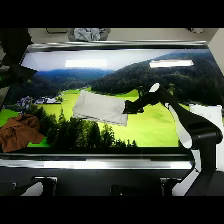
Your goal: Fold the shirts.
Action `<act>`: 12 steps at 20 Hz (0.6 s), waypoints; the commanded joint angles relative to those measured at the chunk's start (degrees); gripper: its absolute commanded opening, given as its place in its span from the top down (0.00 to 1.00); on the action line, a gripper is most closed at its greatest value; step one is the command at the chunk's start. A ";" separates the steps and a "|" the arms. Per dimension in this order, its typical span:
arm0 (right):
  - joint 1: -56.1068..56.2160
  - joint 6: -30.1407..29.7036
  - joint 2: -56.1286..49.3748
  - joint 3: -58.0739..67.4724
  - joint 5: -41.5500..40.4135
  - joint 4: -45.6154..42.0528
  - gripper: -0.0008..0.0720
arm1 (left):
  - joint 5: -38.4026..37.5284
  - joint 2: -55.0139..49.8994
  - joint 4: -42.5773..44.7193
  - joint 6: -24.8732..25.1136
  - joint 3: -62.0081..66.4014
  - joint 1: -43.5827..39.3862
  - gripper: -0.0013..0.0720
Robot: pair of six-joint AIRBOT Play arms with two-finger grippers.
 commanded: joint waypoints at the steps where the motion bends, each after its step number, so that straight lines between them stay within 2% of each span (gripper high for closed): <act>1: 0.07 -6.40 1.49 -0.20 -3.50 5.44 0.92 | 0.07 -0.02 0.04 0.07 0.00 0.00 0.93; 3: -2.34 -10.62 5.73 0.26 -4.11 8.98 0.92 | 0.02 -0.02 0.04 0.87 0.00 0.00 0.93; 6: -10.23 -10.29 14.49 1.79 -1.46 6.19 0.92 | 0.04 -0.04 0.04 0.87 0.00 0.00 0.93; 8: -17.46 -7.37 19.98 2.34 1.44 2.71 0.92 | 0.04 -0.04 0.04 0.87 0.00 0.00 0.93; 12: -32.68 -6.97 28.48 2.34 7.17 0.42 0.92 | 0.04 -0.04 0.04 0.87 0.00 0.00 0.93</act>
